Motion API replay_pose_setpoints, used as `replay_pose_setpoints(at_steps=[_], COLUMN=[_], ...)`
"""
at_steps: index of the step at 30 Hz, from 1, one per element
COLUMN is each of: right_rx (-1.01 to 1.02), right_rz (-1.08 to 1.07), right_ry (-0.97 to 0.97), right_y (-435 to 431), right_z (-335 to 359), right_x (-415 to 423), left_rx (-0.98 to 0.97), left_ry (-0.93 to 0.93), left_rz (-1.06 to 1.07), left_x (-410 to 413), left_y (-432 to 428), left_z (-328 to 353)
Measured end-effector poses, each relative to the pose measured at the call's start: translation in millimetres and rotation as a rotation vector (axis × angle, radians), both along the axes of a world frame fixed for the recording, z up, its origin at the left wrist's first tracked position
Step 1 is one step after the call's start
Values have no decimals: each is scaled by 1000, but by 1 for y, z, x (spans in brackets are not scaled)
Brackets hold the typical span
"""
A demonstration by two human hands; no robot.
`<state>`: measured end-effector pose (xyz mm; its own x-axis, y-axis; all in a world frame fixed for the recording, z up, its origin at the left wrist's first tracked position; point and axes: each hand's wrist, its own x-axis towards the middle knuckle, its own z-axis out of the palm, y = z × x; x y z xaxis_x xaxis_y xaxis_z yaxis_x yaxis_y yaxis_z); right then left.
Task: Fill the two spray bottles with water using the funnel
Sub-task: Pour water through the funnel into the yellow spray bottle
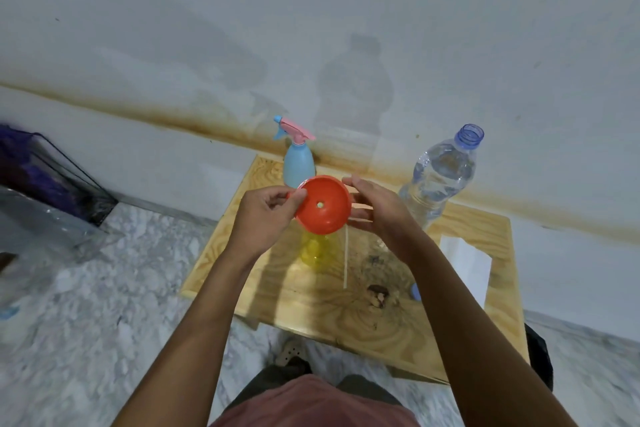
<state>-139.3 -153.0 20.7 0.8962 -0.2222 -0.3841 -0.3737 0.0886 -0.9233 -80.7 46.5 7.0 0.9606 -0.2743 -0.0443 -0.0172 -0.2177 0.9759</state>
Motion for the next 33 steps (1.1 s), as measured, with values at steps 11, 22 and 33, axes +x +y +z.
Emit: replay_pose_setpoints(at_steps=[11, 22, 33], right_rx=[-81, -246, -856], right_rz=[-25, -68, -673], right_ry=[-33, -45, -277], right_y=[10, 16, -16], right_z=[-20, -27, -59], right_x=[-9, -5, -74], left_rx=[127, -32, 75], left_ry=[170, 228, 128], left_rz=[86, 91, -77], left_x=[5, -6, -38], left_y=[-17, -14, -20], left_z=[-15, -32, -85])
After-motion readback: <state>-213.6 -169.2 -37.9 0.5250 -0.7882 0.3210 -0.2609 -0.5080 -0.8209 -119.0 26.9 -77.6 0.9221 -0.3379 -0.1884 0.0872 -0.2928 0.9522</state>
